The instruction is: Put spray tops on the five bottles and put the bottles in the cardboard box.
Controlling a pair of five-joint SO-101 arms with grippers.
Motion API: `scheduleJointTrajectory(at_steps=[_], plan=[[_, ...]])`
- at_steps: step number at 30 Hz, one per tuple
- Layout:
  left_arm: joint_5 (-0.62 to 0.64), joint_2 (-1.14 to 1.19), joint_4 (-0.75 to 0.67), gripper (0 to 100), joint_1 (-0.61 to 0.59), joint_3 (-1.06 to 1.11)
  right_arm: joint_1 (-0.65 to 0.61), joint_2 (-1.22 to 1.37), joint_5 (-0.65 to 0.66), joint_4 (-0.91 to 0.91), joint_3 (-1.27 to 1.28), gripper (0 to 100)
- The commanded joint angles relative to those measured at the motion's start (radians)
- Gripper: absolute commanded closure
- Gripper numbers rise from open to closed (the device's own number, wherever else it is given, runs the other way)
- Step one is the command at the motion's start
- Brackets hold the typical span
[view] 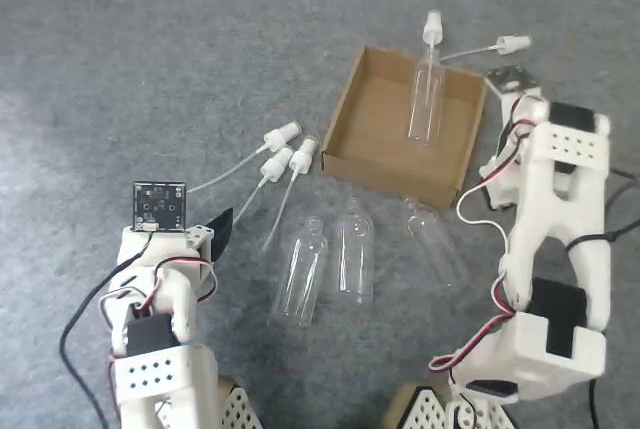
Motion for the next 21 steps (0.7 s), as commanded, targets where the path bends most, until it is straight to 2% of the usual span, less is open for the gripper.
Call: scheduleJointTrajectory(at_steps=[1,5,8,12,15,19,21], plan=[[-0.006,-0.012,-0.025,66,0.002,-0.007,0.024,-0.021,0.015,-0.035,0.000,98.7],[-0.006,-0.012,-0.025,66,0.002,-0.007,0.082,-0.048,0.017,-0.031,-0.040,98.3],[-0.006,-0.012,-0.025,66,0.002,-0.005,0.090,-0.097,0.009,0.001,-0.091,90.9],[-0.006,-0.012,-0.025,66,0.002,-0.005,-0.028,-0.131,0.008,0.005,-0.158,78.3],[-0.006,-0.012,-0.025,66,0.002,-0.005,-0.139,-0.124,0.008,-0.108,-0.173,73.1],[-0.006,-0.012,-0.025,66,0.002,-0.005,-0.266,-0.107,0.006,-0.302,-0.175,74.6],[-0.006,-0.012,-0.025,66,0.002,-0.005,-0.312,-0.090,-0.054,-0.390,-0.175,76.9]])
